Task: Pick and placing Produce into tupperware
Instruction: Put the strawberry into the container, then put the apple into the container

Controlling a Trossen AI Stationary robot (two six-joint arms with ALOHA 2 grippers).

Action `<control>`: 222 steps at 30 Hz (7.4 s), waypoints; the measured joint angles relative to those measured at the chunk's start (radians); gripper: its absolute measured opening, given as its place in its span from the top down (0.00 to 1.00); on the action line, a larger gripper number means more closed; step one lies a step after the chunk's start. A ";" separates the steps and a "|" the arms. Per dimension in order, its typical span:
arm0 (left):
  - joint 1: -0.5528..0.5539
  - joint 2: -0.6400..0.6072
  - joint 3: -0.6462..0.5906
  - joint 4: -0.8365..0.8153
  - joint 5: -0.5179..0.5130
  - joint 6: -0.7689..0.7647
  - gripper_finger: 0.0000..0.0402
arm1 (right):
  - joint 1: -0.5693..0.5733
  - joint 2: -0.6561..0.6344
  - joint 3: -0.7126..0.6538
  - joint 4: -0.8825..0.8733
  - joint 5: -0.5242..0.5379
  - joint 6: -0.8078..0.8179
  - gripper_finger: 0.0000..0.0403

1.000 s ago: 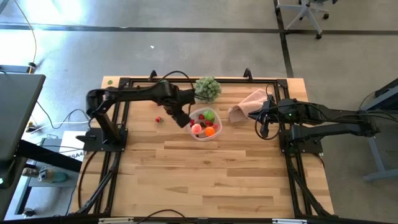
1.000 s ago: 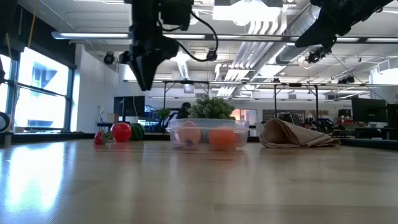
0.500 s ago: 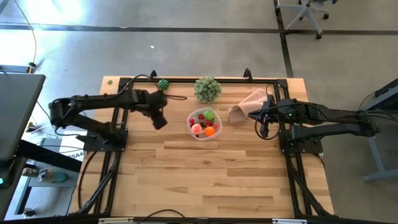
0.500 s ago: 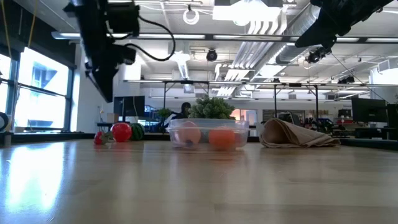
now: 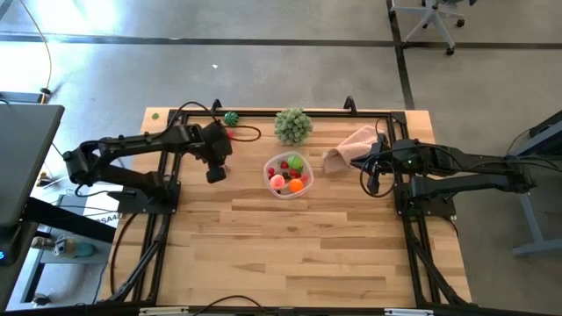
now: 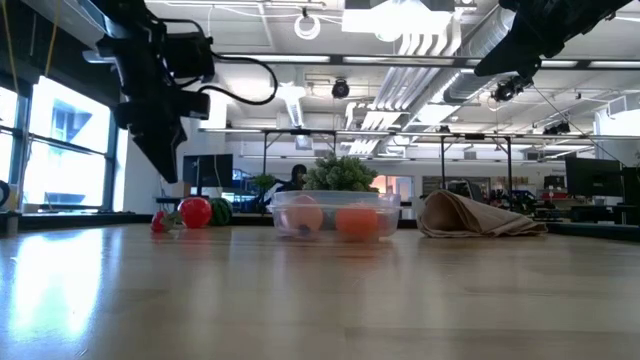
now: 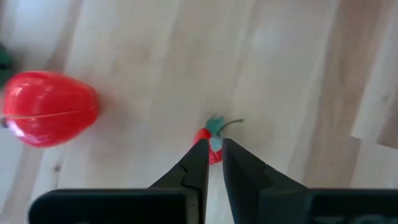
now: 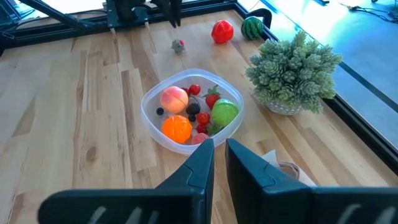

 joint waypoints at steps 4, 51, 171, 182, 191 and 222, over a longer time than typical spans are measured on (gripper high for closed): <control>0.006 0.025 0.000 -0.001 0.029 0.029 0.96 | 0.000 0.000 0.000 0.000 0.000 0.000 0.93; 0.058 0.241 0.000 0.035 0.016 0.291 0.49 | 0.000 0.000 0.000 0.000 0.001 0.000 0.93; -0.238 0.584 0.248 0.745 0.030 0.037 0.64 | 0.000 0.000 0.000 0.000 0.001 0.000 0.93; -0.237 0.599 0.248 0.742 0.029 0.026 0.62 | 0.000 0.000 0.000 0.000 0.001 0.000 0.93; -0.237 0.599 0.248 0.734 0.023 0.046 0.50 | 0.000 0.000 0.000 0.000 0.001 0.000 0.93; -0.189 0.482 0.702 -0.320 -0.431 -1.335 0.52 | 0.000 0.000 0.000 0.000 0.001 0.000 0.93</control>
